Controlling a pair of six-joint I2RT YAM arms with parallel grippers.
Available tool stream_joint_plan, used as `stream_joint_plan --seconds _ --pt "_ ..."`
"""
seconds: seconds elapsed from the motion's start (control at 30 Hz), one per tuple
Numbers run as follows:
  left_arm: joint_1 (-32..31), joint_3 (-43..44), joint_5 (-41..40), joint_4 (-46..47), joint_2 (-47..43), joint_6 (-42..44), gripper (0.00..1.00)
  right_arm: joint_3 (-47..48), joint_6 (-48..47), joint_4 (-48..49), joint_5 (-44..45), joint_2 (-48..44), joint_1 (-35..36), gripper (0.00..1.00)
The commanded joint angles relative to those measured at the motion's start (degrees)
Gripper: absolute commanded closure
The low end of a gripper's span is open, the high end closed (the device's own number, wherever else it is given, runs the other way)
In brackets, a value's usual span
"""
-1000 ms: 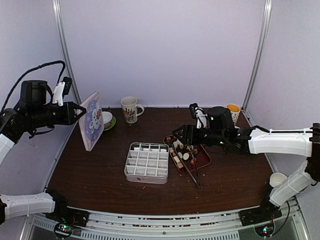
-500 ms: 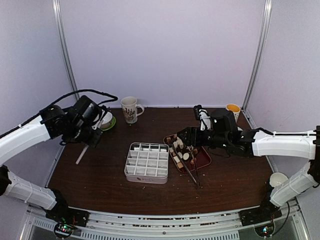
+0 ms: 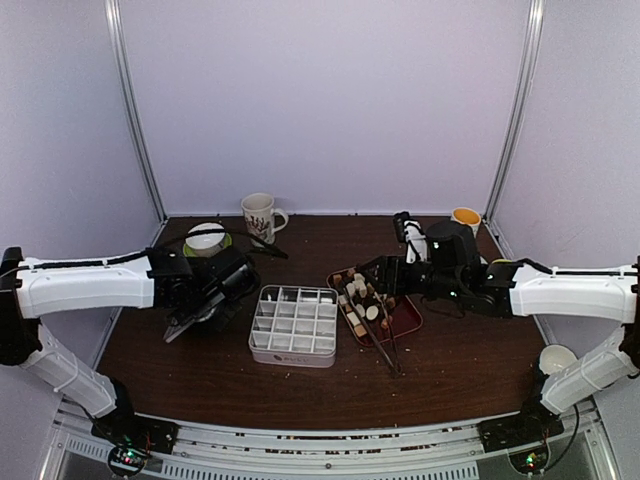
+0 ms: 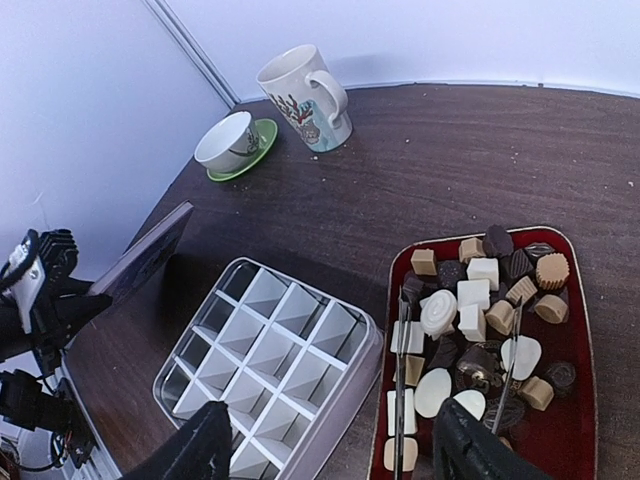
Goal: Pack the chocolate
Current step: Place the box lid at the center of the board.
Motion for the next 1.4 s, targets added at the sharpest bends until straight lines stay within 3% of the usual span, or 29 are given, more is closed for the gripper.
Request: stream_joint_plan --seconds 0.0,0.5,0.73,1.0,1.23,1.37 --pt "-1.1 -3.7 -3.5 6.0 1.4 -3.8 0.93 -1.1 -0.1 0.4 1.6 -1.1 -0.4 0.3" --pt "-1.3 -12.9 13.0 19.8 3.8 -13.8 0.72 -2.9 1.5 2.1 1.6 -0.8 -0.6 0.3" --pt "-1.2 -16.6 25.0 28.8 3.4 -20.6 0.67 -2.5 1.5 1.3 1.4 -1.1 -0.7 0.3" --pt "-0.8 -17.4 21.8 25.7 -1.2 -22.9 0.63 -2.9 1.5 1.5 1.1 -1.4 -0.8 0.3" --pt "8.2 -20.5 26.1 26.8 -7.7 -23.1 0.68 -2.2 1.8 1.2 0.3 -0.2 -0.8 0.3" --pt "16.8 -22.7 32.6 30.8 -7.2 -22.5 0.78 -1.2 2.2 0.0 -0.2 1.0 -0.9 0.3"
